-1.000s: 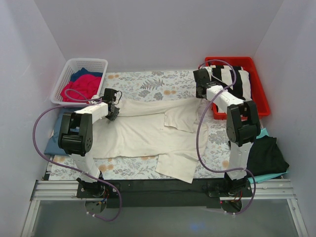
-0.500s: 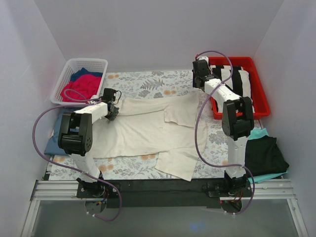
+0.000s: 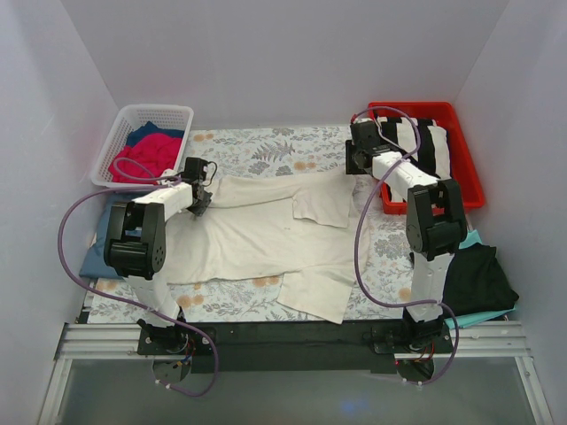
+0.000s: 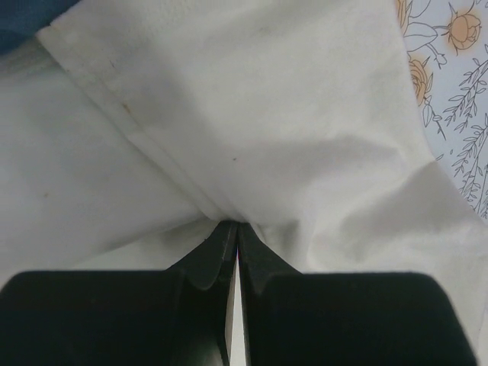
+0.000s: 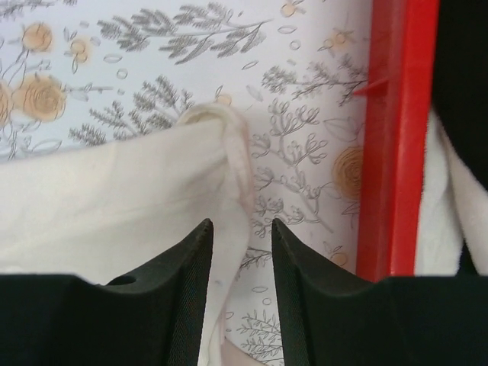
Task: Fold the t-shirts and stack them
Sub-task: Fold the tshirt
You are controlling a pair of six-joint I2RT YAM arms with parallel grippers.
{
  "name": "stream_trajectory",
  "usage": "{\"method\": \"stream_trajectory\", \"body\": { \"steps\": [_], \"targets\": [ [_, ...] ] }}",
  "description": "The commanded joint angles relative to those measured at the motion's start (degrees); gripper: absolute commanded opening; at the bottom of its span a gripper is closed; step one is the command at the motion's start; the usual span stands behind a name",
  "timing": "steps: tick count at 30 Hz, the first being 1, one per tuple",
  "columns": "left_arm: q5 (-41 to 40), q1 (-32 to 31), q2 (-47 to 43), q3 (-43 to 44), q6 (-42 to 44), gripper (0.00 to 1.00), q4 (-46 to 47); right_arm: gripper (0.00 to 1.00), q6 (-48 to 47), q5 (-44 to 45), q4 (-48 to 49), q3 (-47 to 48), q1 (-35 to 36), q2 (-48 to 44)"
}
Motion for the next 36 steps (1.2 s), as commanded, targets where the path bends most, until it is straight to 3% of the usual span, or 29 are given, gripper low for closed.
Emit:
{"method": "stream_trajectory", "body": {
  "steps": [1,10,16,19,27,36],
  "targets": [
    [-2.96,0.78,-0.34,1.84,0.83,0.02,-0.87,0.42,-0.36,-6.59,2.18,-4.12,0.17,-3.50],
    [0.56,-0.01,-4.99,-0.35,4.87,0.01,4.83,0.39,-1.24,-16.26,4.64,-6.85,0.96,-1.22],
    [1.62,-0.97,-8.78,0.08,7.60,0.01,6.16,0.37,2.10,-8.46,4.91,-8.69,2.98,-3.94],
    [0.83,-0.97,-8.78,0.87,8.13,0.01,6.25,0.37,2.11,-8.70,5.87,-9.23,4.30,-4.56],
    [-1.02,-0.97,-3.86,3.77,8.57,0.02,5.37,0.37,1.57,-16.45,5.09,-3.87,4.74,4.65],
    [-3.92,-0.97,1.41,7.63,9.54,0.02,3.97,0.36,2.72,-2.75,-3.17,-6.32,3.69,5.73]
  ]
}}
